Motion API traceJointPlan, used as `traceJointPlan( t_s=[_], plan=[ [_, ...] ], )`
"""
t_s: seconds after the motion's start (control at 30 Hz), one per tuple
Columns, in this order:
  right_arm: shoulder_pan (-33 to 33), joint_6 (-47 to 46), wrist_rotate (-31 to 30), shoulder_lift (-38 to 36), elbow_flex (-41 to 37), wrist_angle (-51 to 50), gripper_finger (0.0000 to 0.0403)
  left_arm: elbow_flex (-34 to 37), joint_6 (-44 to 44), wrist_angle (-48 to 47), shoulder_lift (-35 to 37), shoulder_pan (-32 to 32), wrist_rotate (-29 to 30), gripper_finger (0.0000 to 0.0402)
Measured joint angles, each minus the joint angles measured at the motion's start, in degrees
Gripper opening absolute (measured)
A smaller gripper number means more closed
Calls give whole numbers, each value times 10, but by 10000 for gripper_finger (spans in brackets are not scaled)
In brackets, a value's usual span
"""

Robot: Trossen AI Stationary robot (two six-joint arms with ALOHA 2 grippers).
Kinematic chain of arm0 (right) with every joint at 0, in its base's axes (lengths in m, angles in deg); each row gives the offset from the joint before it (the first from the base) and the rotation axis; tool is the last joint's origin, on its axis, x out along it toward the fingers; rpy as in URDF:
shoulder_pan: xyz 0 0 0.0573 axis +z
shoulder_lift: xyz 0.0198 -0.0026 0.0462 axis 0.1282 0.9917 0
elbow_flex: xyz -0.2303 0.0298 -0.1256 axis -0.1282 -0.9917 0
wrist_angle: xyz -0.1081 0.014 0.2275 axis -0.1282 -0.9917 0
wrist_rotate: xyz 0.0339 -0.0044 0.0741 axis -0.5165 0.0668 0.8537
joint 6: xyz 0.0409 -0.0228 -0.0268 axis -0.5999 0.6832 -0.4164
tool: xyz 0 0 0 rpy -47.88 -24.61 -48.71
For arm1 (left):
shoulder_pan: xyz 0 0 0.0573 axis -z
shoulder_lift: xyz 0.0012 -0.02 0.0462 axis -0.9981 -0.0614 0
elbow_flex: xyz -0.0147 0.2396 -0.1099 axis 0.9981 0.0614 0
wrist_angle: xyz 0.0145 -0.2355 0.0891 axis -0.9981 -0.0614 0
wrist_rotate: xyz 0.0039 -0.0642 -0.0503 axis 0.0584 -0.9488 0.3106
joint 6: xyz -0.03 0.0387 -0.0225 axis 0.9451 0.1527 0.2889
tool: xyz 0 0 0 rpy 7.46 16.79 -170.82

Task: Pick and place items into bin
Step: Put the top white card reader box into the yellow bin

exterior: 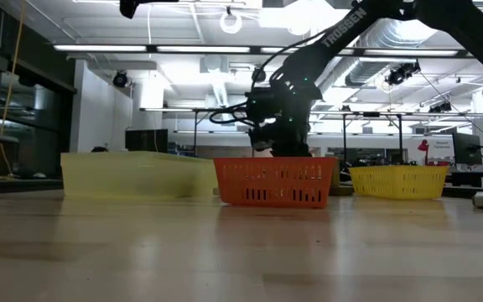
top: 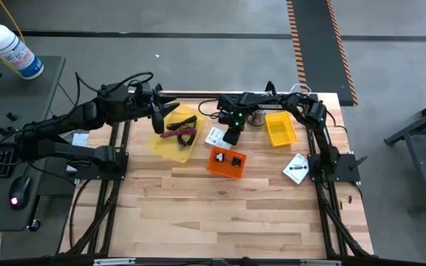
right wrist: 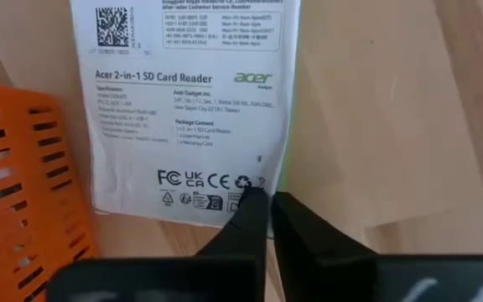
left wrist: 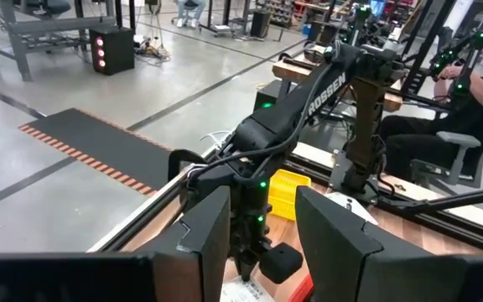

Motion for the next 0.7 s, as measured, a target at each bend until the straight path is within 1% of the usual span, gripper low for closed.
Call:
traceJointPlan(
  t_s=[0.17,0.27,0.37,0.5,0.7],
  plan=[
    [-10,14,-11,4,49,-33,2,0,1,0,0,0,0,124],
    [-17,26,-44,7,84,-53,1,0,1,0,0,0,0,124],
    [-20,37,-59,8,118,-87,0,0,1,-1,0,0,0,124],
    [-22,47,-73,7,157,-127,0,0,1,-1,0,0,0,124],
    [-22,48,-76,7,219,-184,0,0,1,-1,0,0,0,124]
  ],
)
